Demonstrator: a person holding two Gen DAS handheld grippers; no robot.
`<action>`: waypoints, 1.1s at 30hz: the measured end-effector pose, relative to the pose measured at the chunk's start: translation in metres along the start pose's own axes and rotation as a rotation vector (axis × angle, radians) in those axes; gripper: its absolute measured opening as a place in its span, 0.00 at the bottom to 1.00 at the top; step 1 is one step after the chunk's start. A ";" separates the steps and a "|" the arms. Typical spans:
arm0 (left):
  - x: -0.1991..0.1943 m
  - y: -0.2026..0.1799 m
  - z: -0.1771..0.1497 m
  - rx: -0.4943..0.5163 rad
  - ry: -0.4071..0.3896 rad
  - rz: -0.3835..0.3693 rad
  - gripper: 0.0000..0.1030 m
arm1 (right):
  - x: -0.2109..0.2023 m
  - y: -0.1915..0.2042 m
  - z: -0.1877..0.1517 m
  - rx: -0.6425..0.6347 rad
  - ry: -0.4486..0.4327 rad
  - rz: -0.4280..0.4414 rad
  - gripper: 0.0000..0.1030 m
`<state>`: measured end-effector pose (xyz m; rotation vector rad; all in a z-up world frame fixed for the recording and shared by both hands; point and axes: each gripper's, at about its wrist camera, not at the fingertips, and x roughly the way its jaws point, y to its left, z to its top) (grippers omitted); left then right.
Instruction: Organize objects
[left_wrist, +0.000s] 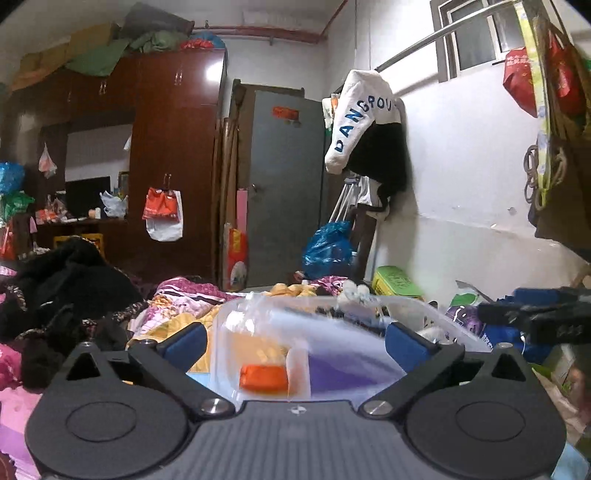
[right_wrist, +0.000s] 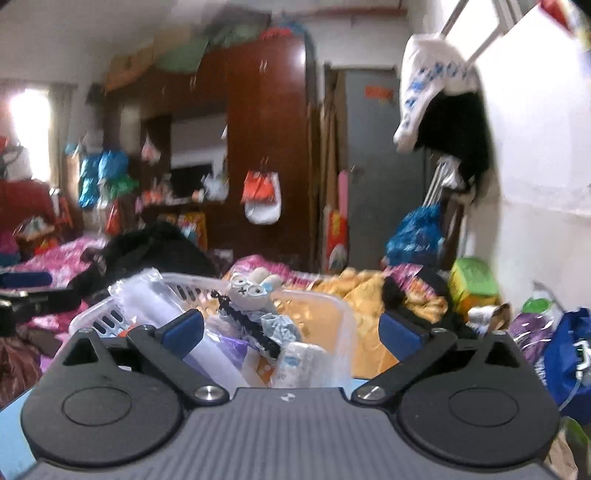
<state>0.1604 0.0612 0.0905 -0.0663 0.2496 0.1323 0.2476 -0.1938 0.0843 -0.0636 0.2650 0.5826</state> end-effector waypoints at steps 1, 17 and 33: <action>-0.005 -0.002 -0.006 0.011 -0.007 0.016 1.00 | -0.007 0.000 -0.002 0.011 0.000 -0.019 1.00; -0.138 -0.041 -0.055 0.047 -0.034 0.005 1.00 | -0.139 0.021 -0.073 0.097 0.049 0.138 1.00; -0.130 -0.056 -0.071 0.044 0.042 -0.025 1.00 | -0.113 0.038 -0.060 0.028 0.046 0.027 1.00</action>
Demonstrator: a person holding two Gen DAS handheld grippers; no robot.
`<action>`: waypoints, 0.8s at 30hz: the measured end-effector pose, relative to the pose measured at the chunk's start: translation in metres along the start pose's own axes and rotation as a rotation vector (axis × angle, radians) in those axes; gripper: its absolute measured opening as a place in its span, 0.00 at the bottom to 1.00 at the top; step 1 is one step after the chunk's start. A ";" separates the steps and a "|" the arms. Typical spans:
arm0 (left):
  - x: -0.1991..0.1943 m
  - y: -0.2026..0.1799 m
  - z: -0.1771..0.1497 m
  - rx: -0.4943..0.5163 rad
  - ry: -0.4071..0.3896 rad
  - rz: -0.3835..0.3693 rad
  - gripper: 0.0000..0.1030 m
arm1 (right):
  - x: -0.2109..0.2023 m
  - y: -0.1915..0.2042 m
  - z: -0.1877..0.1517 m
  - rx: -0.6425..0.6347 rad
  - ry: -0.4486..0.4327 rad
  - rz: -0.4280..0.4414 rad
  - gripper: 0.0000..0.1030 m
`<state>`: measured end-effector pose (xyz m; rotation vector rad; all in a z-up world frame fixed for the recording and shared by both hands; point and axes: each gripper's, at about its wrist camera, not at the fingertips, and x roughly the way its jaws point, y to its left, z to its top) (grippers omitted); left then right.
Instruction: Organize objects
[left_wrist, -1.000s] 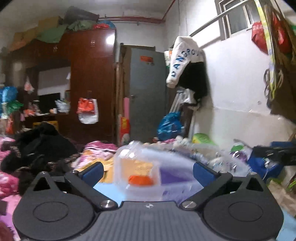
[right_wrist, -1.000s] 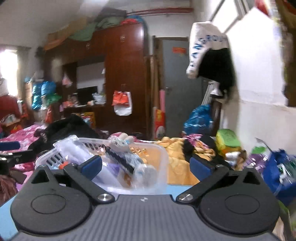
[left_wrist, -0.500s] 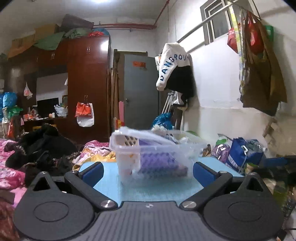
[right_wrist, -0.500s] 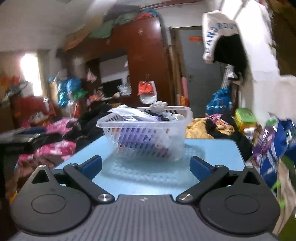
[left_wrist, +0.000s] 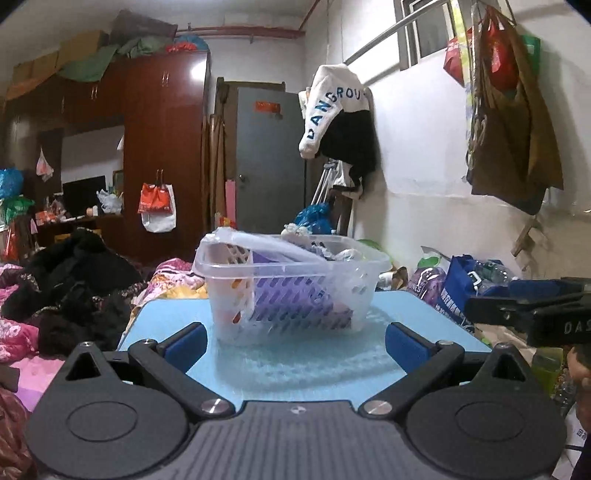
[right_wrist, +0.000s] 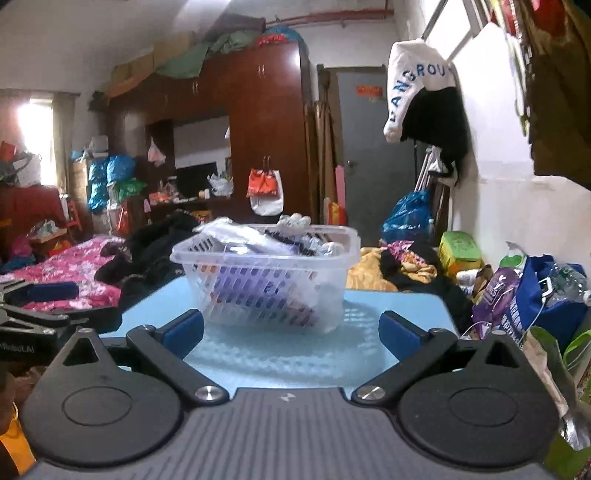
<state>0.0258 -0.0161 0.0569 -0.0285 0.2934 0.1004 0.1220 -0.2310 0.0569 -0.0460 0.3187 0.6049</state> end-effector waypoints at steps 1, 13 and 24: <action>0.000 0.001 -0.001 -0.001 -0.001 0.004 1.00 | -0.012 0.000 -0.011 0.006 -0.002 -0.007 1.00; -0.009 0.008 -0.005 -0.001 -0.018 0.037 1.00 | -0.026 -0.004 -0.021 0.007 -0.012 0.002 1.00; -0.011 0.008 -0.006 -0.004 -0.025 0.040 1.00 | -0.028 -0.001 -0.021 -0.008 -0.014 0.005 1.00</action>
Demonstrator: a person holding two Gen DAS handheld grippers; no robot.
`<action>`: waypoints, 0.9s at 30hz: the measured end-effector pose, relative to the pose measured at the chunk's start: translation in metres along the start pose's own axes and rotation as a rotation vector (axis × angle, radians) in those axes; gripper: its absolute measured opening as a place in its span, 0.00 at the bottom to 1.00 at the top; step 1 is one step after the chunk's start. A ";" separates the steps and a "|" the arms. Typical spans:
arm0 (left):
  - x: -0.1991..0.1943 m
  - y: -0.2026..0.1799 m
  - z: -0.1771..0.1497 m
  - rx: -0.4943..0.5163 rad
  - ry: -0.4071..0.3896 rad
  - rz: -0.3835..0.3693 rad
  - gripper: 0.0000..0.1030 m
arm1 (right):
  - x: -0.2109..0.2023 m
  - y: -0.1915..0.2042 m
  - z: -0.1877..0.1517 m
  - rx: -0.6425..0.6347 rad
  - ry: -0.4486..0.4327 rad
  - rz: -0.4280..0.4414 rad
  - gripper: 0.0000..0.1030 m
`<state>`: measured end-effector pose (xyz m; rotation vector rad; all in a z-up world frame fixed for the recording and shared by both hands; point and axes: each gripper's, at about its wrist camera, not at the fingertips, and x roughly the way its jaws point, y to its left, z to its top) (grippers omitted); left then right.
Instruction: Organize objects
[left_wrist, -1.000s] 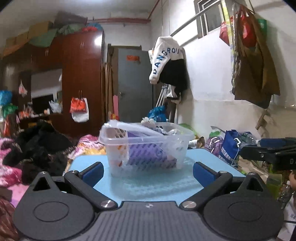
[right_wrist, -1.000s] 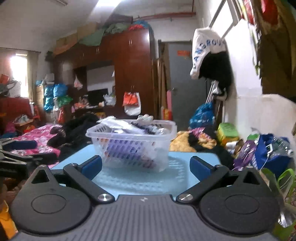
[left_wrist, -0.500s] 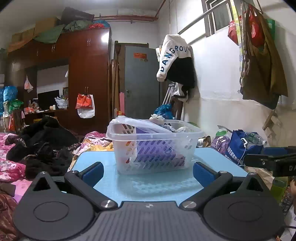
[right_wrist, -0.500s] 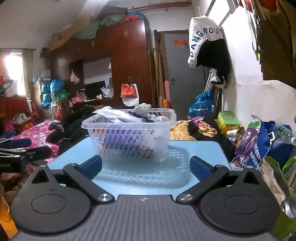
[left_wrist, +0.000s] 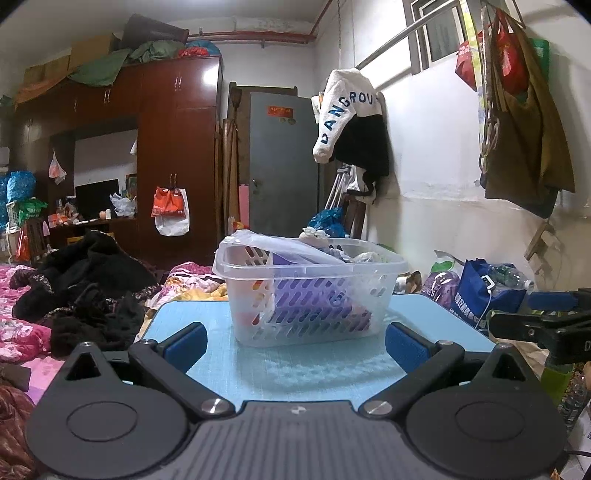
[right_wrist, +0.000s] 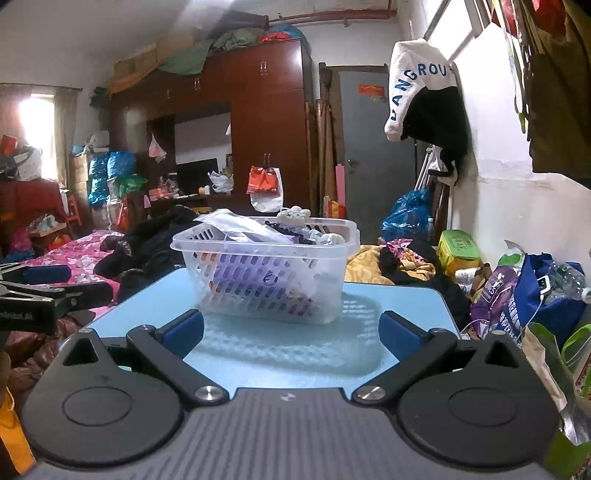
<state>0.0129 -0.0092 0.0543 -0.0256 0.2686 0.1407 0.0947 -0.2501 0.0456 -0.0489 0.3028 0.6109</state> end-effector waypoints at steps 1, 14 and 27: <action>0.000 0.000 0.000 0.001 -0.002 0.000 1.00 | 0.000 -0.001 0.000 0.006 -0.001 0.000 1.00; 0.000 -0.002 0.000 0.011 -0.004 0.001 1.00 | 0.001 -0.004 0.000 0.019 0.003 0.005 1.00; 0.001 0.000 -0.001 0.008 -0.003 -0.003 1.00 | 0.001 -0.004 0.000 0.019 0.004 0.009 1.00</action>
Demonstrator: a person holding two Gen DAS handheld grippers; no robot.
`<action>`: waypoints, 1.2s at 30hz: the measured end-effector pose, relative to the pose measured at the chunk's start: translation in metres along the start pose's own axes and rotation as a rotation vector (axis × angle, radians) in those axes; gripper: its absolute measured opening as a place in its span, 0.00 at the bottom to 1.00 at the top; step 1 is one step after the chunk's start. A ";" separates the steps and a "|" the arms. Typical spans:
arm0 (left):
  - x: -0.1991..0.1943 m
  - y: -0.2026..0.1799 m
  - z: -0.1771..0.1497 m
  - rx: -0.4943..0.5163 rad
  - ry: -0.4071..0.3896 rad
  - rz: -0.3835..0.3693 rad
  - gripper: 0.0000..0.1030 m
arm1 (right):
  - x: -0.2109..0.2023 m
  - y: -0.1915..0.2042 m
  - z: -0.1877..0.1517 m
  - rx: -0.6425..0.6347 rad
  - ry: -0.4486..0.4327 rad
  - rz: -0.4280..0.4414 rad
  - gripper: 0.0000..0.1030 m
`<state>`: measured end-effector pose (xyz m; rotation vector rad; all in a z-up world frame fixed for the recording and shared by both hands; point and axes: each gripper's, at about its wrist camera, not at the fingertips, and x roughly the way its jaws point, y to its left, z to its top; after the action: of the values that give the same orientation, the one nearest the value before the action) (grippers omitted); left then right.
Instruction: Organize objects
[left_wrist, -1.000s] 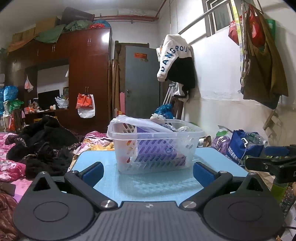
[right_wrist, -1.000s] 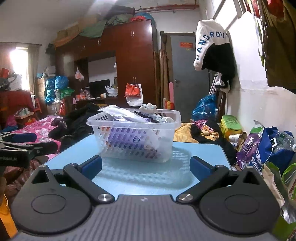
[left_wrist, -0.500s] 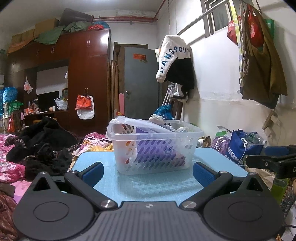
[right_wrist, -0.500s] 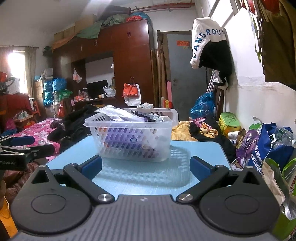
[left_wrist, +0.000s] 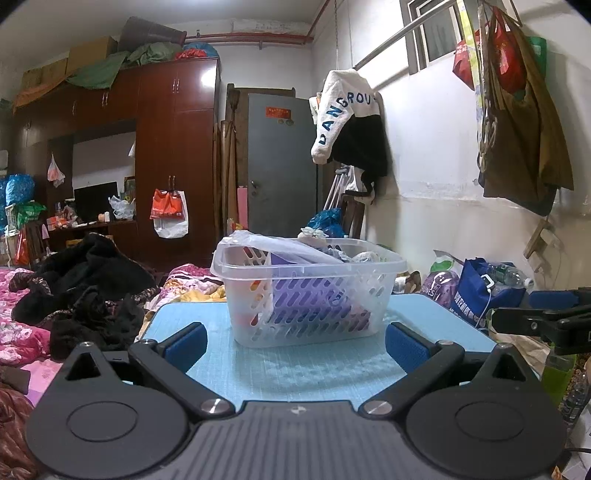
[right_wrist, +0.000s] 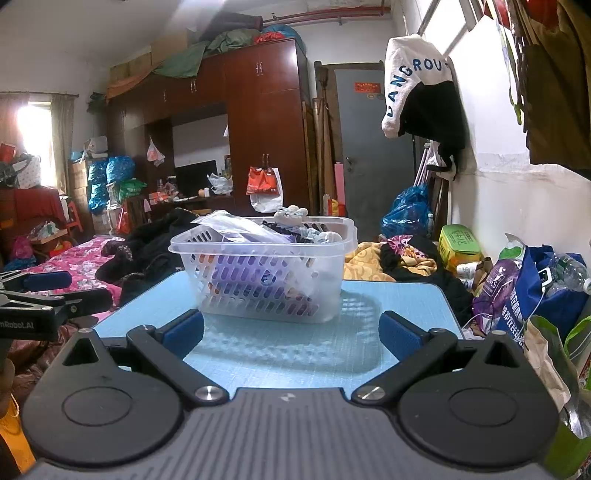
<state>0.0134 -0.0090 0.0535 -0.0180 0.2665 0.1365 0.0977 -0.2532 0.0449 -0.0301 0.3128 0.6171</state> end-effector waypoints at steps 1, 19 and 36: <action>0.000 0.000 0.000 0.000 0.000 0.002 1.00 | 0.000 0.000 0.000 -0.001 -0.001 0.000 1.00; 0.002 -0.002 -0.001 0.007 -0.003 -0.002 1.00 | 0.000 0.000 0.000 0.003 -0.002 0.000 1.00; 0.004 -0.003 -0.002 0.011 -0.002 -0.006 1.00 | 0.001 0.000 0.000 0.003 -0.001 0.000 1.00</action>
<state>0.0166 -0.0112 0.0502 -0.0077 0.2655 0.1292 0.0982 -0.2530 0.0446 -0.0269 0.3125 0.6171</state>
